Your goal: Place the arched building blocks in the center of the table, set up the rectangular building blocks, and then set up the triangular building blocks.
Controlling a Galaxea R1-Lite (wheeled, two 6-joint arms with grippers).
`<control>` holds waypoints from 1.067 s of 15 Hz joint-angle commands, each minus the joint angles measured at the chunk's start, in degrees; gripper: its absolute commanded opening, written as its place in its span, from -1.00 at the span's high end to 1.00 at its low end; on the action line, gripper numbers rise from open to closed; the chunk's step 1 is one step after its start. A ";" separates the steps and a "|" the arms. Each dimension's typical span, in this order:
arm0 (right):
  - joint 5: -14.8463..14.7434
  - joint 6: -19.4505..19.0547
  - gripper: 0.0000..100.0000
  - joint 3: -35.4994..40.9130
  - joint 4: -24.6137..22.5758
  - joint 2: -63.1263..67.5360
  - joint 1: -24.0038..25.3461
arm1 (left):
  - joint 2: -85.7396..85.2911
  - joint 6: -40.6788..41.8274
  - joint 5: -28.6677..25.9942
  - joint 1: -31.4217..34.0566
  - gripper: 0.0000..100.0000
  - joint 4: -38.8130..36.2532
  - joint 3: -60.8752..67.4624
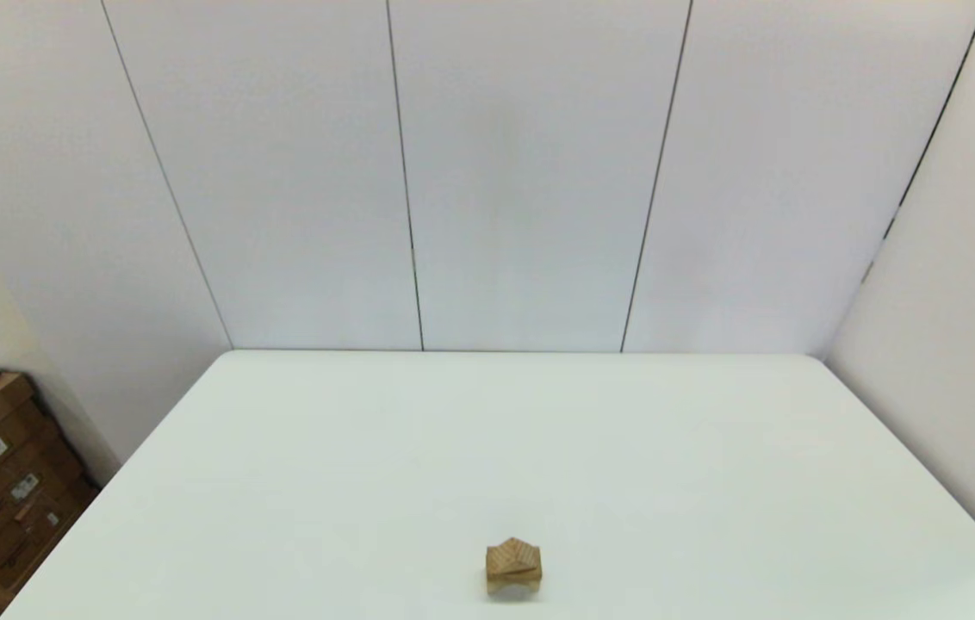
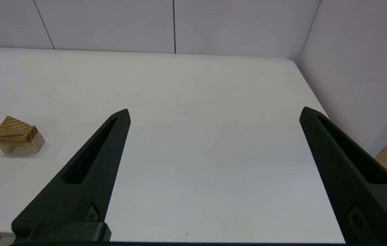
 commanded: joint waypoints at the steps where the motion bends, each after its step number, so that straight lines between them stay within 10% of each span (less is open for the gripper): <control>1: 0.01 -0.02 -1.00 -0.01 -0.02 -0.01 0.00 | -6.89 -7.66 -4.07 0.18 -1.00 -1.94 8.25; 6: 0.01 -0.02 -1.00 -0.01 -0.02 -0.01 0.00 | -6.89 -12.76 -13.82 0.18 -1.00 -4.84 13.17; 16: -0.07 0.24 -1.00 -0.01 -0.02 -0.01 0.00 | -6.89 -17.77 -12.77 0.18 -1.00 -10.29 14.93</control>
